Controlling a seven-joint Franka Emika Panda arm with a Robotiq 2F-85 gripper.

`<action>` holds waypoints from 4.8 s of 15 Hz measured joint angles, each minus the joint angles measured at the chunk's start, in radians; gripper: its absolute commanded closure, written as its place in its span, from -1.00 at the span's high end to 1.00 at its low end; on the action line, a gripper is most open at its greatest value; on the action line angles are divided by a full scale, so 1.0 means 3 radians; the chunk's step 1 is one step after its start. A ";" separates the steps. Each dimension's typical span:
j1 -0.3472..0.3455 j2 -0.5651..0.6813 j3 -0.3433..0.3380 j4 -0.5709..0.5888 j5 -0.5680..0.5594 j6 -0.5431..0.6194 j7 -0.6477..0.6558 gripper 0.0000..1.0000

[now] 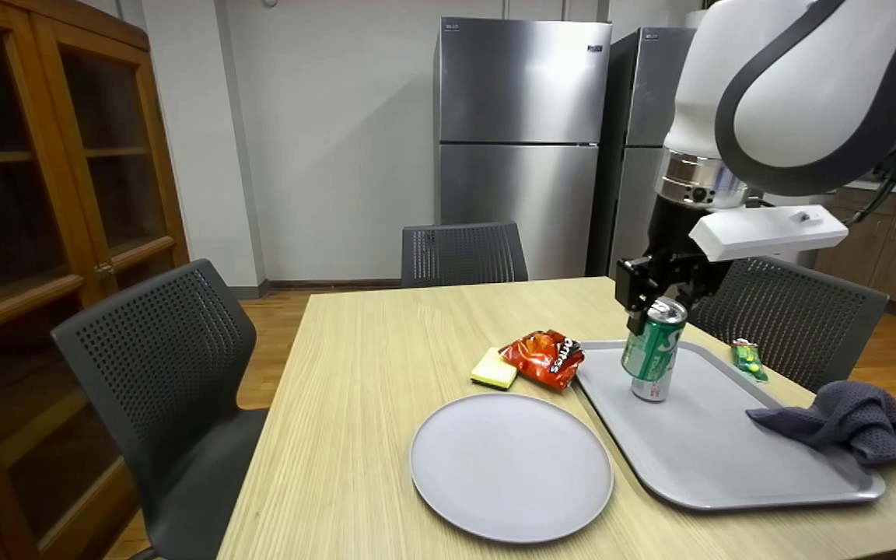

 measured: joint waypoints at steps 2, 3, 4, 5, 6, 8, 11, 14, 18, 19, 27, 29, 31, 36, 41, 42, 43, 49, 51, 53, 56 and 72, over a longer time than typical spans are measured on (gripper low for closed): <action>-0.0062 -0.0038 -0.0076 -0.0034 -0.0117 -0.0001 0.0097 -0.23; -0.0100 -0.0051 -0.0114 -0.0046 -0.0173 -0.0001 0.0140 -0.23; -0.0140 -0.0058 -0.0152 -0.0055 -0.0230 -0.0001 0.0186 -0.23; -0.0181 -0.0059 -0.0191 -0.0058 -0.0281 -0.0001 0.0228 -0.23; -0.0214 -0.0059 -0.0225 -0.0061 -0.0315 -0.0001 0.0252 -0.23; -0.0279 -0.0057 -0.0291 -0.0061 -0.0381 -0.0001 0.0296 -0.23; -0.0385 -0.0036 -0.0338 -0.0061 -0.0405 0.0000 0.0316 -0.23; -0.0561 0.0003 -0.0277 -0.0061 -0.0368 0.0009 0.0316 -0.23; -0.0648 0.0103 -0.0251 -0.0061 -0.0190 0.0017 0.0288 -0.23; -0.0650 0.0140 -0.0249 -0.0061 -0.0084 0.0026 0.0251 -0.23; -0.0651 0.0405 -0.0212 -0.0052 0.0823 0.0042 -0.0244 -0.23; -0.0652 0.0446 -0.0212 -0.0044 0.0936 0.0042 -0.0317 -0.23; -0.0653 0.0483 -0.0212 -0.0035 0.1016 0.0042 -0.0371 -0.23; -0.0657 0.0572 -0.0212 0.0003 0.1081 0.0042 -0.0427 -0.23; -0.0667 0.0687 -0.0214 0.0057 0.1085 0.0047 -0.0428 -0.23; -0.0669 0.0716 -0.0214 0.0070 0.1085 0.0052 -0.0428 -0.23; -0.0669 0.0747 -0.0215 0.0083 0.1085 0.0058 -0.0428 -0.23; -0.0670 0.0879 -0.0215 0.0153 0.1085 0.0068 -0.0436 -0.23; -0.0670 0.0912 -0.0215 0.0171 0.1085 0.0068 -0.0443 0.80; -0.0670 0.0933 -0.0216 0.0184 0.1080 0.0068 -0.0448 1.00; -0.0665 0.0931 -0.0218 0.0214 0.1057 0.0068 -0.0464 1.00; -0.0516 0.0201 -0.0364 0.0141 0.0073 0.0065 -0.0411 1.00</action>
